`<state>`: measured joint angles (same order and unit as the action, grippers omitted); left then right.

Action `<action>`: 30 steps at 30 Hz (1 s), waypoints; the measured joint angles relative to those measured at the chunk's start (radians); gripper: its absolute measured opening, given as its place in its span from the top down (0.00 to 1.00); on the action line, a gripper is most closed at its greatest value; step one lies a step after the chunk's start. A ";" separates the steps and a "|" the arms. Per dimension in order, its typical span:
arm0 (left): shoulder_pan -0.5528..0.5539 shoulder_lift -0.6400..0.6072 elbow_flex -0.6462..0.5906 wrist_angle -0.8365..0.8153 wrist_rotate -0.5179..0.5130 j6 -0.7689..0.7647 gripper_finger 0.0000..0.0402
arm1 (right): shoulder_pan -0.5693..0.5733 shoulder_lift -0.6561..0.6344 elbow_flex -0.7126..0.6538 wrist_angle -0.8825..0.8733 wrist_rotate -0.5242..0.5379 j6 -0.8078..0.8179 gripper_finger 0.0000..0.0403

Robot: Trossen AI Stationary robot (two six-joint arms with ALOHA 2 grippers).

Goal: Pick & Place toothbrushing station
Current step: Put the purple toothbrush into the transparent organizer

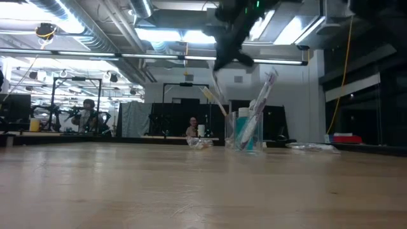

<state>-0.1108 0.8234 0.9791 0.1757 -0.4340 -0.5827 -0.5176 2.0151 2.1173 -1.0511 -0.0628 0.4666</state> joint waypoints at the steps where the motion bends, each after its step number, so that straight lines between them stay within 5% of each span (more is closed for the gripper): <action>1: 0.000 0.000 0.000 0.000 -0.001 0.002 0.72 | 0.026 -0.017 0.000 -0.011 0.026 -0.003 1.00; 13: -0.026 -0.001 0.000 0.000 -0.009 0.034 0.72 | 0.383 -0.070 -0.001 -0.226 0.402 0.078 1.00; 21: -0.062 -0.001 0.000 0.000 -0.021 0.046 0.72 | 0.501 -0.099 -0.009 -0.356 0.530 0.231 1.00; 30: -0.090 -0.001 0.000 0.000 -0.019 0.056 0.72 | 0.574 -0.399 -0.462 0.101 0.463 0.303 1.00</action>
<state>-0.2009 0.8227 0.9791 0.1757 -0.4534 -0.5271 0.0561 1.6160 1.6550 -0.9501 0.3999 0.7700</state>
